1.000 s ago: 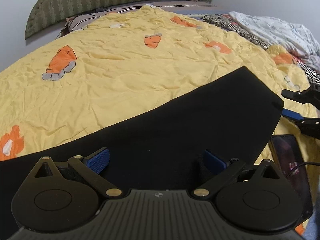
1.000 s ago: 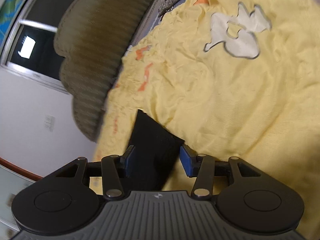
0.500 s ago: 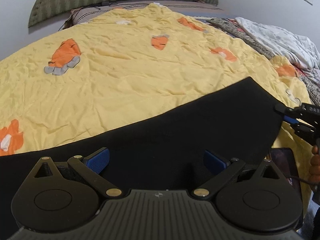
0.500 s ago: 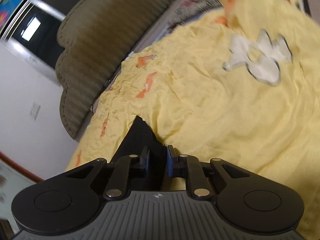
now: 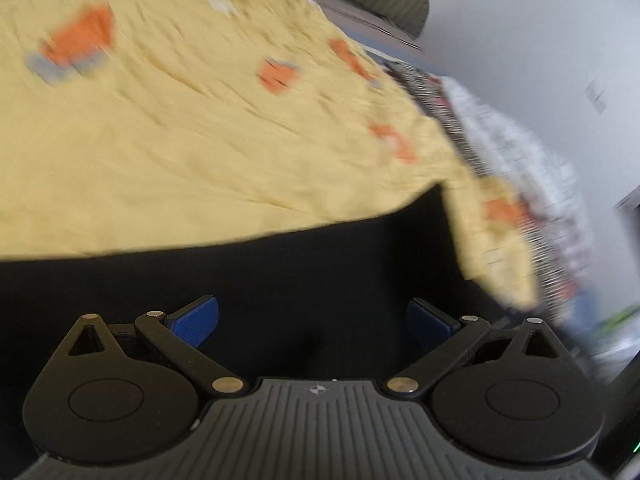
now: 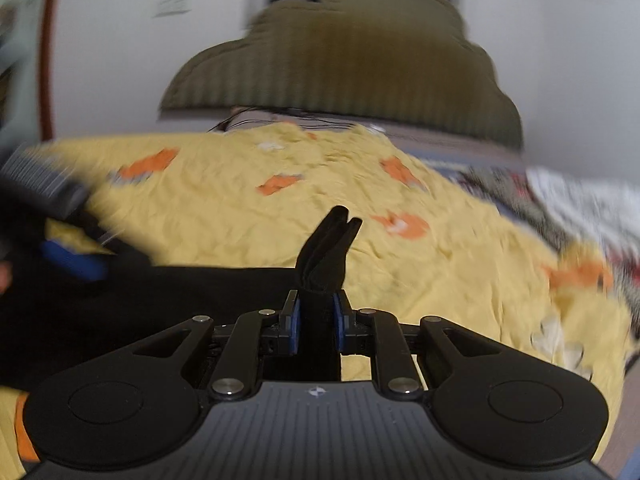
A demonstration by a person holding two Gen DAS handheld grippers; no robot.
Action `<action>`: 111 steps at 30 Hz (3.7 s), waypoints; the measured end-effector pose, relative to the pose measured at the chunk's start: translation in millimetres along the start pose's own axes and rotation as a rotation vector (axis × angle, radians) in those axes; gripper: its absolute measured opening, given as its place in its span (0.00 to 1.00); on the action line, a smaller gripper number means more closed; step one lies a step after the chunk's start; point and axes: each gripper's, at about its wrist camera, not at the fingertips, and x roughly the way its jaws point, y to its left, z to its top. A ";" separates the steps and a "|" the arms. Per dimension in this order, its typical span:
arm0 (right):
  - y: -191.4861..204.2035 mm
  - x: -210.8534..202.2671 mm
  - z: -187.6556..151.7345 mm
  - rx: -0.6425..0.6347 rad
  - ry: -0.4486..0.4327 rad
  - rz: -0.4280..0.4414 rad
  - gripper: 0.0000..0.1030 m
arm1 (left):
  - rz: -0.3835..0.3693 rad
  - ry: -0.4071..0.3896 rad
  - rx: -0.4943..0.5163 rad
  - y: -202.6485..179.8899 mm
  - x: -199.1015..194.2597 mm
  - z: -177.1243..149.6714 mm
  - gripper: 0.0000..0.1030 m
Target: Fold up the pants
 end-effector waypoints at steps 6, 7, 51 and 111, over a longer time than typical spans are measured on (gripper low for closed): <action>18.9 -3.5 -2.4 -0.083 0.002 0.015 0.16 | -0.175 0.072 -0.100 -20.1 46.2 17.3 0.97; 19.8 -4.1 -3.0 -0.090 0.001 0.015 0.16 | -0.171 0.082 -0.138 -20.1 55.0 19.8 0.97; 90.3 -29.2 -10.9 -0.362 -0.069 0.129 0.14 | -0.048 -0.116 -0.103 12.3 -32.2 -1.1 0.04; 174.8 37.1 33.8 -0.208 0.204 0.382 0.12 | 0.383 -0.192 0.009 122.1 -149.9 -57.6 0.78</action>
